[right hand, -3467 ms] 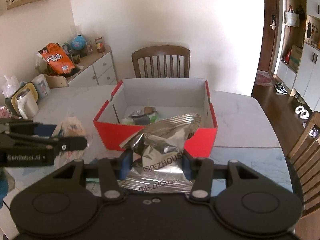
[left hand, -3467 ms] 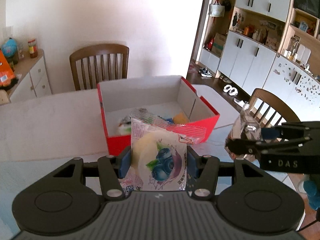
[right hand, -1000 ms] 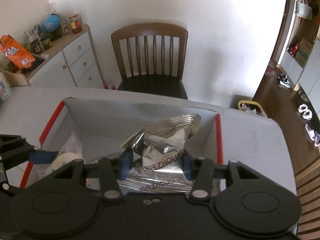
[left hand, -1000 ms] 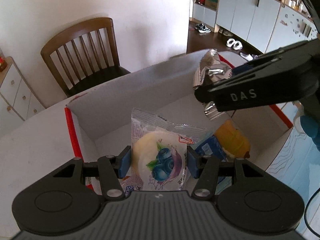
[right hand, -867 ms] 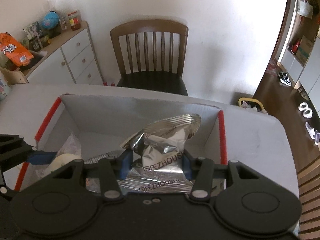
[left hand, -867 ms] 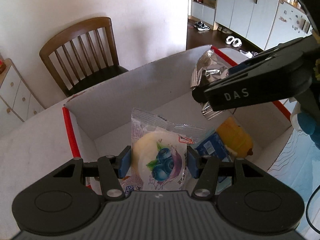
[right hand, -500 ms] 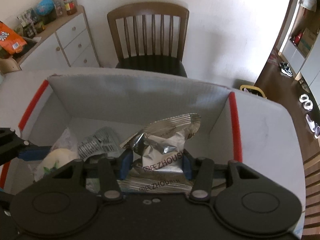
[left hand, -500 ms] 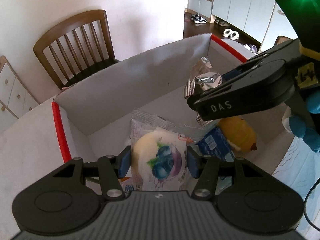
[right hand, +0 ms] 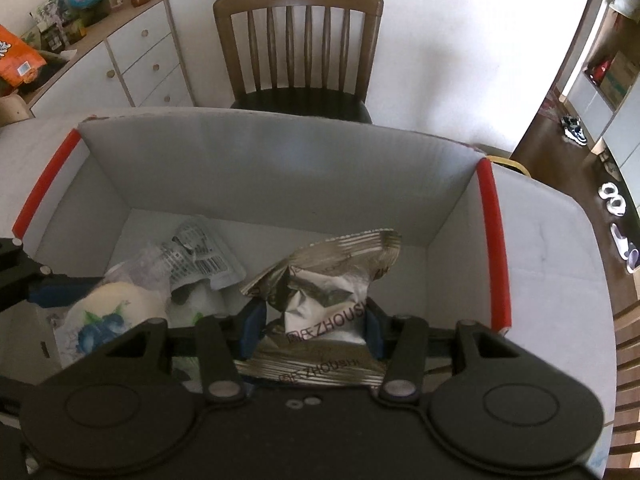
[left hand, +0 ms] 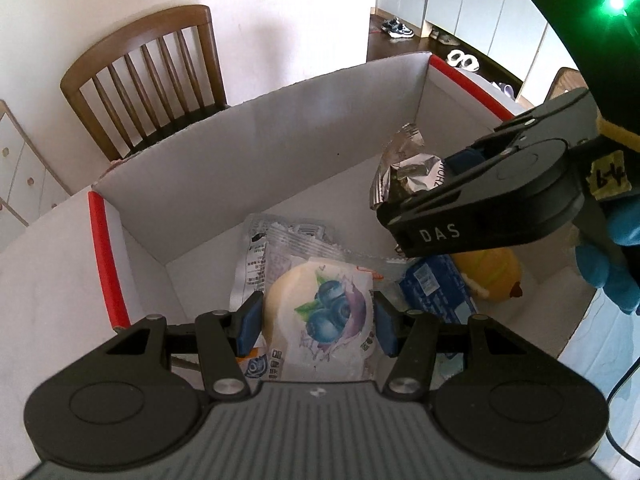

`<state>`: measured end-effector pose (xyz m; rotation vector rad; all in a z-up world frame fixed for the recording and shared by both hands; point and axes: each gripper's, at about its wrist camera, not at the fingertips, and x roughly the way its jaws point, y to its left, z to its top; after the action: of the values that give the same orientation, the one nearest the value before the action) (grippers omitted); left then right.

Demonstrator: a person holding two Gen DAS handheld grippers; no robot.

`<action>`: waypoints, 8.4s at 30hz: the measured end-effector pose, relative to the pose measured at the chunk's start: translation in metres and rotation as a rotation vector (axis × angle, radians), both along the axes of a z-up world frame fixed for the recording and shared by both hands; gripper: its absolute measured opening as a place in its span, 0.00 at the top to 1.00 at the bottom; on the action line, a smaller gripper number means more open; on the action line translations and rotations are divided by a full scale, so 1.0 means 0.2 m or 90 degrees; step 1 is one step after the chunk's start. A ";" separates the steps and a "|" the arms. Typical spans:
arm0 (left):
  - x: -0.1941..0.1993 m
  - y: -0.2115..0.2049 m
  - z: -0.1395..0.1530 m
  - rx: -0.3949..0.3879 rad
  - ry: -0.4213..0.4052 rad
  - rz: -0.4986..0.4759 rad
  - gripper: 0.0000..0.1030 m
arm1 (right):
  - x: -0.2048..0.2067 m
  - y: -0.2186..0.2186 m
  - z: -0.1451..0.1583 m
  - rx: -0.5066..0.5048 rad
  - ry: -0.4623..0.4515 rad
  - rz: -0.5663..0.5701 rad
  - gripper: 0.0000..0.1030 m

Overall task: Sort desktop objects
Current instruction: 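Lower the bun and chip bag into the box and open both grippers, then withdraw both grippers from the box toward the remaining table items, then grasp the mint-green stick with the left gripper while the right grasps the white cable, then carry the green stick and white cable with both grippers over the red shoebox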

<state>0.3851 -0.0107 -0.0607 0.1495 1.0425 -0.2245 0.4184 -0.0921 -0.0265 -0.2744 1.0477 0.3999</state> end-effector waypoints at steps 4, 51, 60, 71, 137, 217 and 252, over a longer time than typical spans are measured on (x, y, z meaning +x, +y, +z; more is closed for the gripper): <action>0.01 0.00 -0.01 -0.001 0.010 -0.006 0.46 | 0.00 0.00 -0.01 -0.004 0.004 -0.004 0.50; -0.22 0.02 0.27 -0.050 -0.058 0.049 0.02 | -0.25 -0.11 0.35 0.080 -0.044 -0.006 0.13; -0.33 -0.01 0.35 -0.056 -0.069 0.046 0.02 | -0.38 -0.16 0.44 0.093 -0.055 0.003 0.13; -0.52 -0.03 0.44 -0.081 -0.095 0.053 0.02 | -0.58 -0.24 0.55 0.134 -0.071 0.013 0.13; -1.26 0.10 0.05 -0.070 -0.178 0.078 0.03 | -1.36 -0.44 0.08 0.124 -0.105 -0.035 0.15; -1.24 0.15 -0.19 -0.098 -0.133 0.123 0.91 | -1.41 -0.43 -0.12 0.106 -0.117 -0.066 0.90; -1.23 0.10 -0.20 -0.084 -0.108 0.136 0.91 | -1.35 -0.37 -0.18 0.077 -0.074 -0.020 0.79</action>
<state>0.1398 0.0102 -0.1004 -0.0610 0.8641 -0.0838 0.1491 -0.1668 -0.0628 -0.1705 0.9098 0.4125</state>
